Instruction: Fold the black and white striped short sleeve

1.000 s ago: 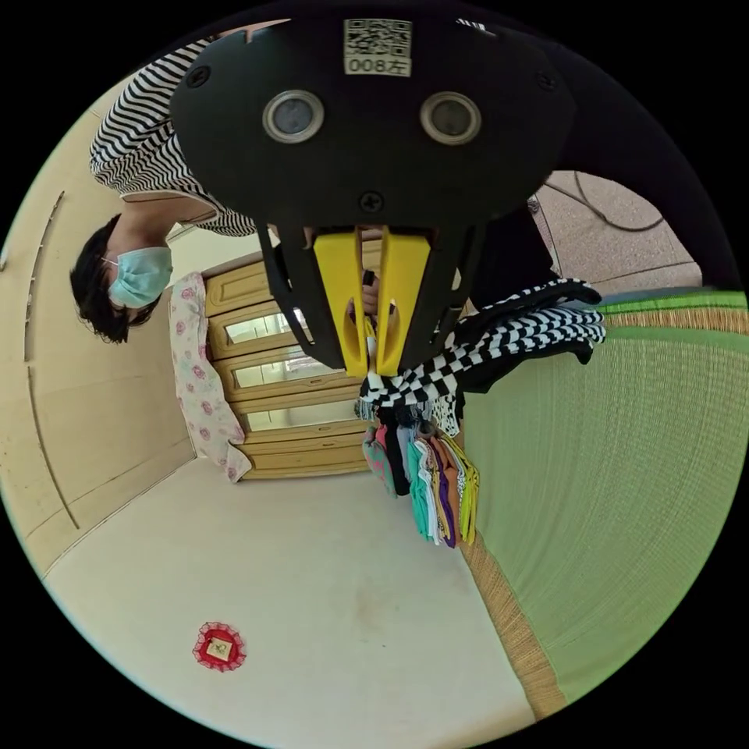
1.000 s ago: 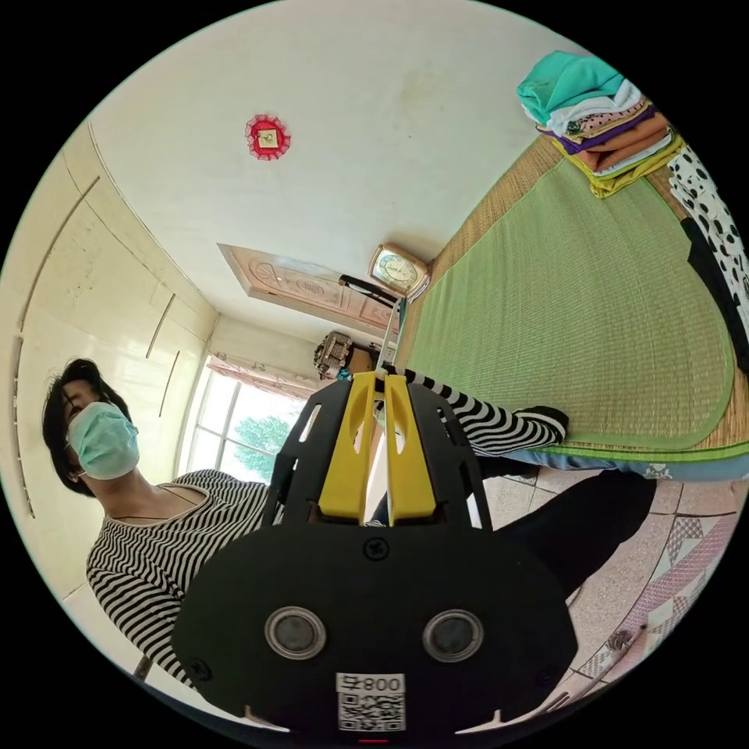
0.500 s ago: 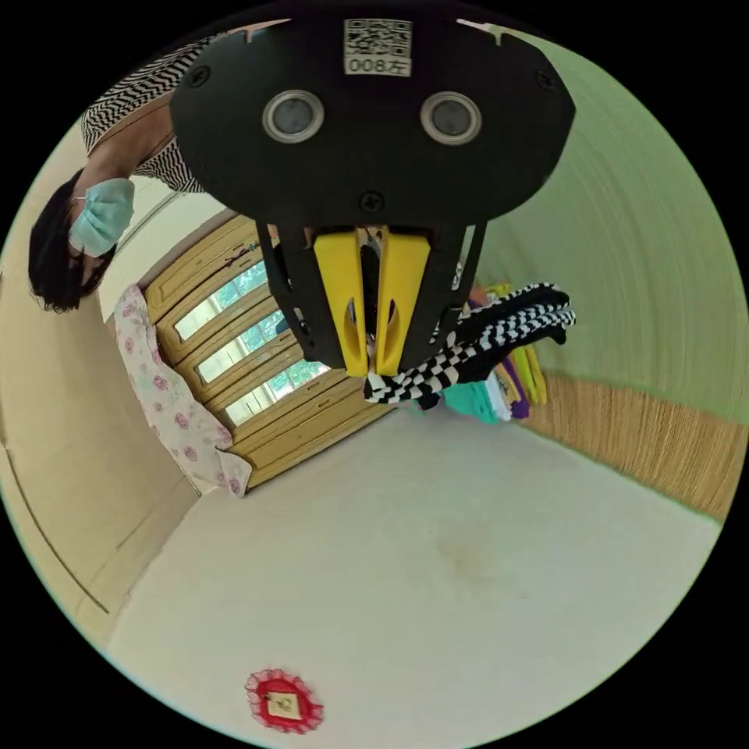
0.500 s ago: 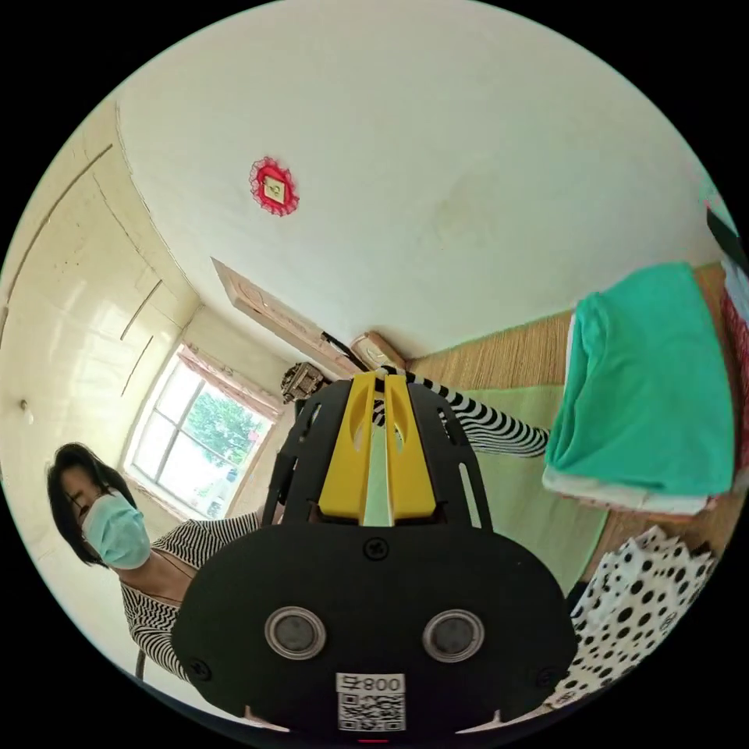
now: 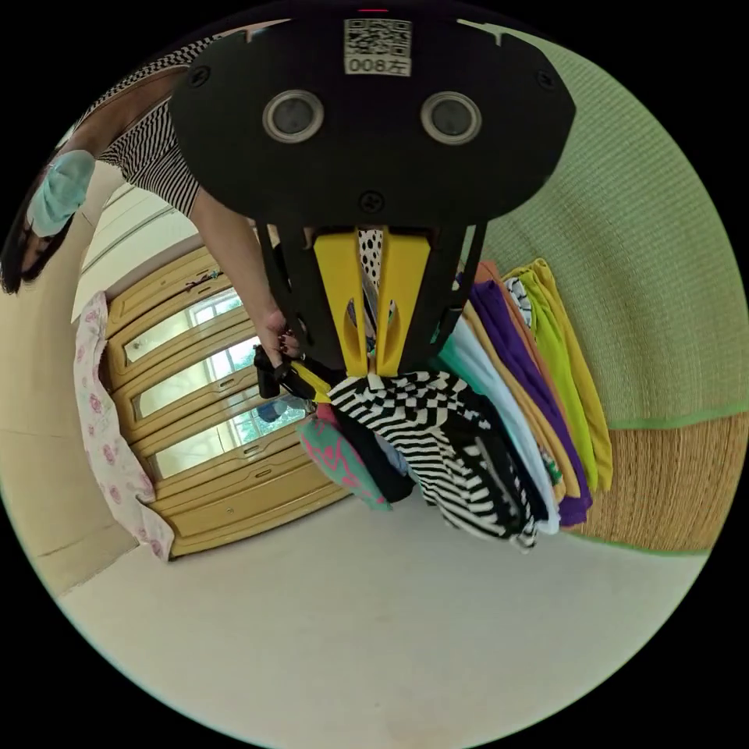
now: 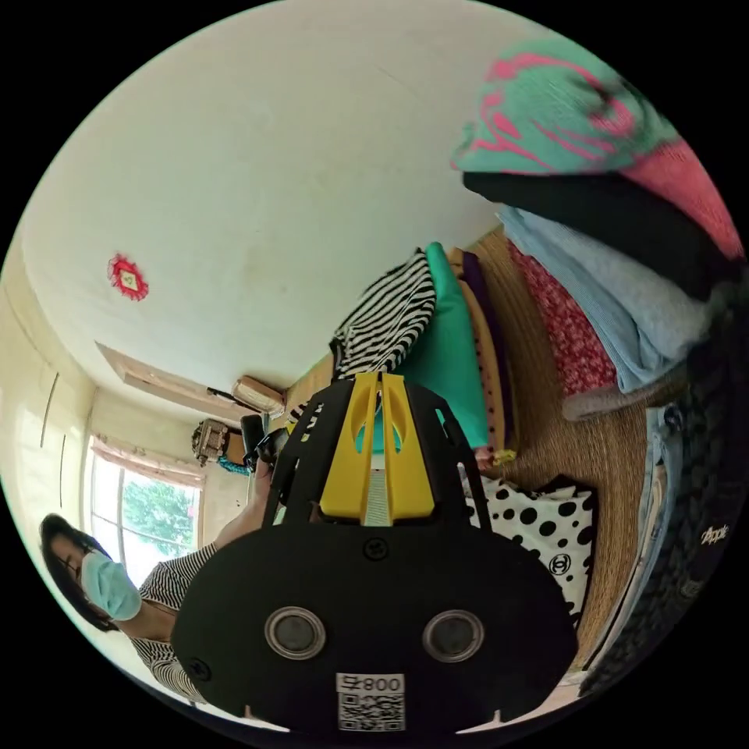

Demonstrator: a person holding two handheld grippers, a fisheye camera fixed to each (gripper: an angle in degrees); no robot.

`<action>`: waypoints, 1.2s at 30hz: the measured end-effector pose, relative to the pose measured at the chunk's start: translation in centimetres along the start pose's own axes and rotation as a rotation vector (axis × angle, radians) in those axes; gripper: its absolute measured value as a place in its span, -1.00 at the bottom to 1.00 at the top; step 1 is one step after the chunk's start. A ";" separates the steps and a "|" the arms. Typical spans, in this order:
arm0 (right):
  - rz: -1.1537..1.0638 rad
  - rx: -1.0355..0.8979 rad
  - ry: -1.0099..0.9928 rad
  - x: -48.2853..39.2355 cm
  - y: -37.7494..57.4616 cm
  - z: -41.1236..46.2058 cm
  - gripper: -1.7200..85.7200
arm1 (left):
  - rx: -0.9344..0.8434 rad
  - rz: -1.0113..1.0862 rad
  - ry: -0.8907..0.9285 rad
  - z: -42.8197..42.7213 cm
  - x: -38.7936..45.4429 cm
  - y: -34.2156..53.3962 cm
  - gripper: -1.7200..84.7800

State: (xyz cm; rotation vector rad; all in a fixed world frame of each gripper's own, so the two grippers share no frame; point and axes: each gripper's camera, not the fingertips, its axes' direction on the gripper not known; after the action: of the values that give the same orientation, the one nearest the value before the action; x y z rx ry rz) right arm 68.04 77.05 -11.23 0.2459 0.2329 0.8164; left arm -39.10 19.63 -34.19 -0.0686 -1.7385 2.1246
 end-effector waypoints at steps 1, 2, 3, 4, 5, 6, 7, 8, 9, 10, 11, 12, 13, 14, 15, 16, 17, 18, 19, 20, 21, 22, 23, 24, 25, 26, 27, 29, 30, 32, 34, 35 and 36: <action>0.017 -0.003 -0.003 1.1 0.5 0.2 -0.95 | 0.004 -0.009 0.039 1.1 -0.4 0.3 -0.92; 0.029 0.012 -0.050 2.7 1.4 0.2 -0.95 | 0.009 -0.010 0.042 1.4 -0.4 0.3 -0.92; 0.034 0.038 -0.110 3.7 2.1 0.0 -0.95 | 0.009 0.004 0.027 2.0 0.0 0.1 -0.92; 0.033 0.045 -0.130 3.9 2.3 0.0 -0.95 | -0.006 0.029 -0.002 2.6 0.5 -0.3 -0.92; 0.019 0.042 -0.138 3.9 2.6 0.1 -0.96 | -0.016 0.040 -0.018 2.9 0.8 -0.4 -0.92; 0.001 0.023 -0.112 3.4 2.7 0.4 -0.96 | -0.035 0.055 -0.046 3.6 1.3 -0.7 -0.92; -0.007 0.014 -0.093 3.1 2.7 0.6 -0.96 | -0.043 0.066 -0.071 4.2 1.7 -0.9 -0.92; -0.017 0.005 -0.060 2.6 2.9 0.9 -0.96 | -0.046 0.071 -0.083 4.4 1.9 -1.0 -0.92; -0.015 0.011 -0.049 2.4 3.2 1.0 -0.96 | -0.060 0.072 -0.097 5.0 2.0 -1.1 -0.92; -0.010 0.020 -0.047 2.3 3.3 1.0 -0.96 | -0.067 0.076 -0.095 5.4 2.1 -1.1 -0.92; -0.006 0.037 -0.042 2.2 3.7 1.0 -0.96 | -0.073 0.076 -0.094 5.7 2.2 -1.1 -0.92; 0.000 0.051 -0.018 2.0 4.1 0.9 -0.96 | -0.079 0.079 -0.095 6.0 2.4 -1.0 -0.92; 0.003 0.063 0.005 1.9 4.3 0.8 -0.96 | -0.071 0.084 -0.105 6.1 2.7 -0.8 -0.93; -0.001 0.088 0.033 1.4 4.7 0.5 -0.96 | -0.067 0.085 -0.107 6.1 2.8 -0.7 -0.93; -0.019 0.124 0.029 0.6 5.2 0.0 -0.96 | -0.046 0.099 -0.105 5.9 3.3 -0.5 -0.94; -0.034 0.146 0.022 0.0 5.4 -0.2 -0.96 | -0.010 0.134 -0.110 5.8 4.1 -0.5 -0.94; -0.081 0.180 0.021 -1.5 5.9 -0.3 -0.96 | 0.003 0.152 -0.116 5.7 4.6 -0.5 -0.94; -0.134 0.178 0.050 -3.4 6.1 0.2 -0.96 | 0.020 0.179 -0.131 6.0 5.4 -0.9 -0.95; -0.161 0.171 0.072 -4.4 6.2 0.7 -0.96 | 0.028 0.205 -0.138 6.5 6.2 -1.4 -0.95; -0.205 0.159 0.115 -6.3 6.2 1.9 -0.96 | 0.026 0.217 -0.140 7.0 6.6 -1.7 -0.95; -0.241 0.134 0.159 -7.8 6.0 3.5 -0.96 | 0.008 0.229 -0.149 8.1 7.0 -2.4 -0.95; -0.251 0.116 0.189 -8.3 5.8 4.5 -0.96 | -0.021 0.230 -0.174 9.5 7.0 -3.0 -0.96; -0.252 0.076 0.272 -8.9 5.4 6.5 -0.96 | -0.035 0.224 -0.196 10.2 6.9 -3.2 -0.96; -0.230 0.034 0.348 -8.8 5.1 8.4 -0.96 | -0.064 0.195 -0.233 11.6 6.5 -3.5 -0.96; -0.220 0.013 0.370 -8.6 4.9 9.2 -0.96 | -0.095 0.179 -0.251 12.8 6.1 -3.6 -0.96; -0.199 0.005 0.375 -8.3 5.0 10.1 -0.96 | -0.096 0.172 -0.254 13.2 6.1 -3.5 -0.96; -0.184 0.035 0.351 -8.4 5.3 10.1 -0.96 | -0.067 0.163 -0.237 13.3 6.3 -3.2 -0.96; -0.202 0.096 0.326 -9.2 6.5 9.2 -0.96 | -0.033 0.195 -0.213 13.1 7.4 -2.4 -0.96; -0.238 0.127 0.338 -10.4 7.8 8.6 -0.96 | -0.029 0.238 -0.217 12.8 8.5 -1.6 -0.96; -0.329 0.156 0.365 -12.9 10.8 8.1 -0.96 | -0.054 0.327 -0.253 12.4 10.1 0.1 -0.96; -0.428 0.145 0.385 -15.7 15.2 8.7 -0.96 | -0.145 0.425 -0.356 12.4 11.7 3.9 -0.96; -0.487 0.109 0.401 -17.3 18.7 9.9 -0.96 | -0.178 0.445 -0.388 12.6 11.9 5.2 -0.96; -0.533 0.066 0.443 -18.5 22.7 11.8 -0.96 | -0.247 0.460 -0.463 13.2 12.0 7.8 -0.96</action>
State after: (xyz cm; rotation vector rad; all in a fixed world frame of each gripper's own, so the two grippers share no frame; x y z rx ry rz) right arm 43.69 76.80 8.88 0.0535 0.7103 0.3229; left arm -55.93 10.12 -36.10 -0.0501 -2.4515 2.3593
